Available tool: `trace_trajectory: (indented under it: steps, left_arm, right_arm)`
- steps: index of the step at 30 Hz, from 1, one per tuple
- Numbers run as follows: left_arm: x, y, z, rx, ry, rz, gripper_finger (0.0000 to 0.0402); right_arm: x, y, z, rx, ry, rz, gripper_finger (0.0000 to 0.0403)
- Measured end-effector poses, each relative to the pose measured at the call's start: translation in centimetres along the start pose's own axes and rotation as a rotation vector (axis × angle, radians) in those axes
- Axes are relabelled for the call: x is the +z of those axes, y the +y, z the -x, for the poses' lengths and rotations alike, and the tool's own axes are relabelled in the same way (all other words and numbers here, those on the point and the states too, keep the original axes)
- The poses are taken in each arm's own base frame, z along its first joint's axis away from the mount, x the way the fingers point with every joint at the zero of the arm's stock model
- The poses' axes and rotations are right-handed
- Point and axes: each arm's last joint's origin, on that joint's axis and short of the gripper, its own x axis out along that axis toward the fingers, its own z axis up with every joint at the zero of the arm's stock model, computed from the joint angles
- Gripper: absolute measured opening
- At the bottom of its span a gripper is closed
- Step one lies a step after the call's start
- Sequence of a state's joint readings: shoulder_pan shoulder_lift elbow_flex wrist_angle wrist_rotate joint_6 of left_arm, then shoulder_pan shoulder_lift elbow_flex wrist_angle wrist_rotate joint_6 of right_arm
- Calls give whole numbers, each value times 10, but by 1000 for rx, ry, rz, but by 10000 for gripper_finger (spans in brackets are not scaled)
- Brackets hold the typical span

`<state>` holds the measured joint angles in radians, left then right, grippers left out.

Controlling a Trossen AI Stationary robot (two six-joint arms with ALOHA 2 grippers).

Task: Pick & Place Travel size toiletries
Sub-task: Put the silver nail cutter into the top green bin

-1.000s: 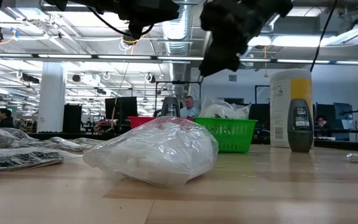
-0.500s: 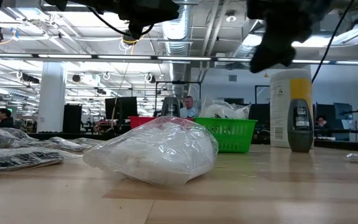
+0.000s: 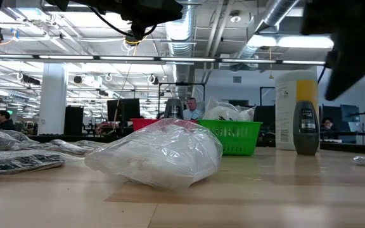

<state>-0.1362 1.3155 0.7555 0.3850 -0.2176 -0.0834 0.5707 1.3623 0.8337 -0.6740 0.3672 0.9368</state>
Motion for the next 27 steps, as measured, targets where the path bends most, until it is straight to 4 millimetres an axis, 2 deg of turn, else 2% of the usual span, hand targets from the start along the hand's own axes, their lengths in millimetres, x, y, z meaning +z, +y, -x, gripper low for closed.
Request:
trace_trajectory:
  steps: [7, 14, 22, 27]
  left_arm:
    - [0, 0, 0, -1, 0, 0, 66]
    - [0, 0, 0, -1, 0, 0, 66]
    - [0, 0, 0, -5, -1, 0, 66]
    - [0, 0, 0, -5, -1, 1, 66]
  right_arm:
    - [-24, -1, 9, -106, 54, -103, 87]
    - [-33, 3, 13, -96, 63, -125, 92]
    - [-39, 3, 14, -104, 76, -177, 136]
    - [-51, -1, 3, -87, 105, -182, 166]
